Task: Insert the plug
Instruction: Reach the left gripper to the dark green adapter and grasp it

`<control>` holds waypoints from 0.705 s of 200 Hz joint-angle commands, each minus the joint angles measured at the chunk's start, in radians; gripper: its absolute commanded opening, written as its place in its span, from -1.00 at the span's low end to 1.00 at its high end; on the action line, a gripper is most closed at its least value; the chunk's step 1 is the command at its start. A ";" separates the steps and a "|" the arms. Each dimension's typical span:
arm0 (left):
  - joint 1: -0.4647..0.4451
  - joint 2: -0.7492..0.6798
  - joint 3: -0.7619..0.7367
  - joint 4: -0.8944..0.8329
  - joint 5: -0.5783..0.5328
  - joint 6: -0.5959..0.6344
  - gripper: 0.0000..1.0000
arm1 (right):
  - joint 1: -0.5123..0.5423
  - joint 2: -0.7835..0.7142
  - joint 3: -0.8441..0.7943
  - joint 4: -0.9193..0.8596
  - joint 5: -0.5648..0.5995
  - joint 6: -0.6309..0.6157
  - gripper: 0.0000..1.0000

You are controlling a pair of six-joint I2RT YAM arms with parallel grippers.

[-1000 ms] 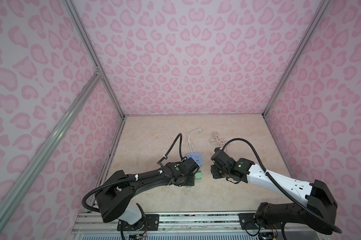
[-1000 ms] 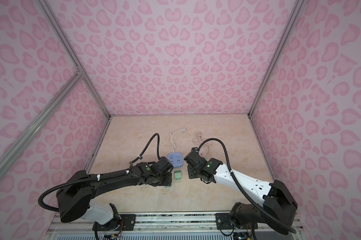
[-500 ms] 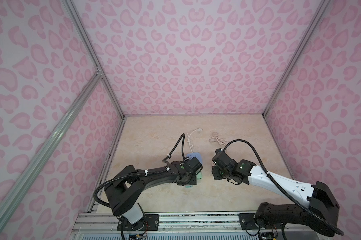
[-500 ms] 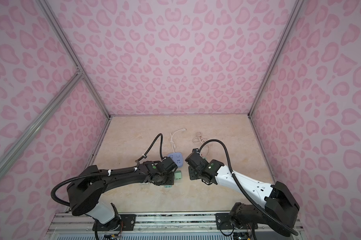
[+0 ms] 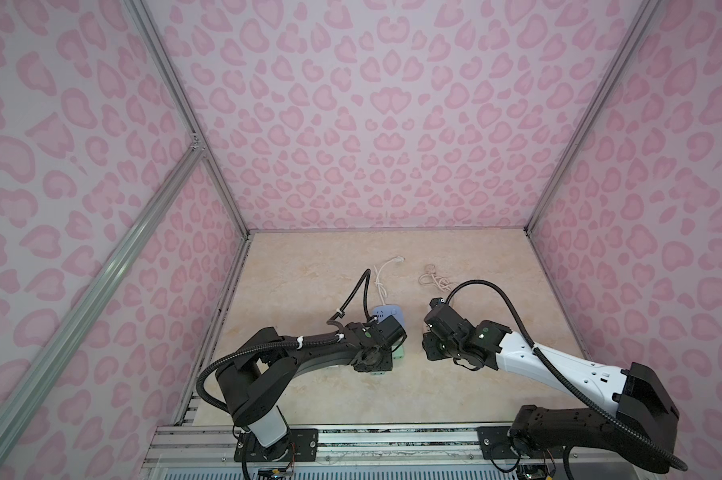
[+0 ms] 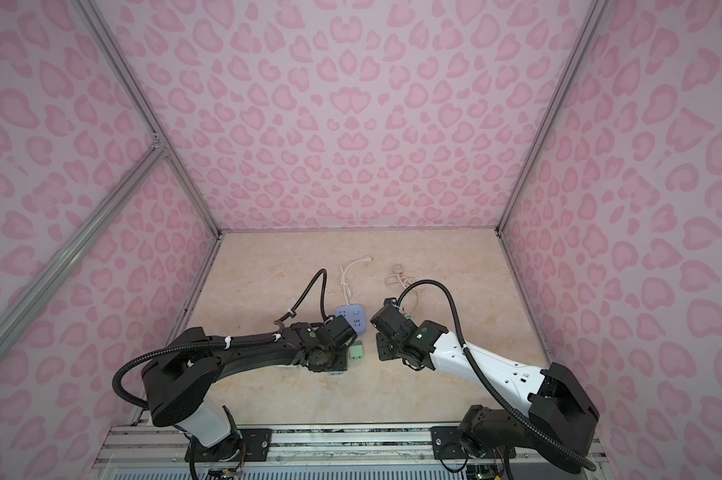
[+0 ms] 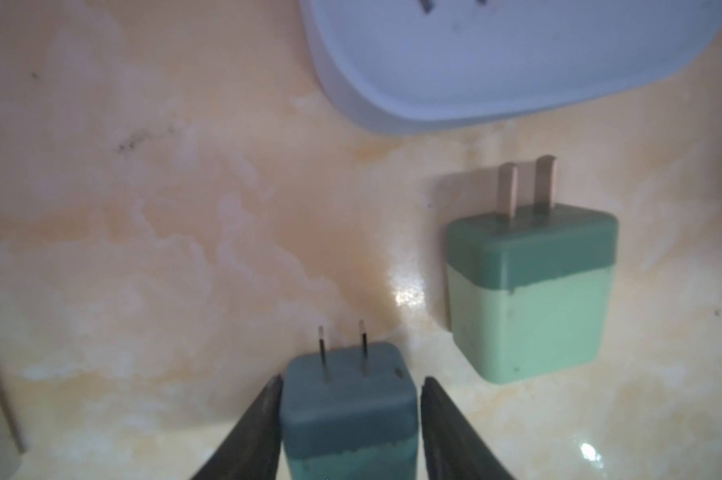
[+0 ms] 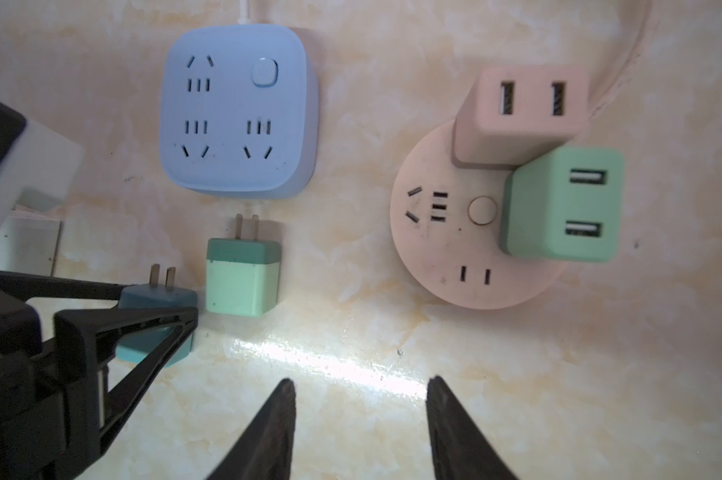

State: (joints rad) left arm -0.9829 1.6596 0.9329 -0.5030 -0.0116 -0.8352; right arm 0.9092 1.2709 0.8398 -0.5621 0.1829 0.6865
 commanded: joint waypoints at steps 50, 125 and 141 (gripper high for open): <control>0.000 0.030 -0.009 0.017 -0.023 -0.015 -0.12 | 0.003 -0.036 -0.019 0.028 -0.019 0.002 -0.01; 0.000 -0.045 -0.013 -0.008 -0.066 -0.038 -0.95 | 0.025 -0.067 0.005 0.021 -0.009 -0.035 -0.08; 0.000 -0.082 -0.013 -0.023 -0.092 -0.043 -0.95 | 0.025 -0.085 0.007 0.023 0.004 -0.041 -0.10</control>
State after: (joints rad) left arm -0.9829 1.6249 0.9199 -0.4919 -0.0498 -0.8616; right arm 0.9314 1.2045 0.8394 -0.5426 0.1616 0.6643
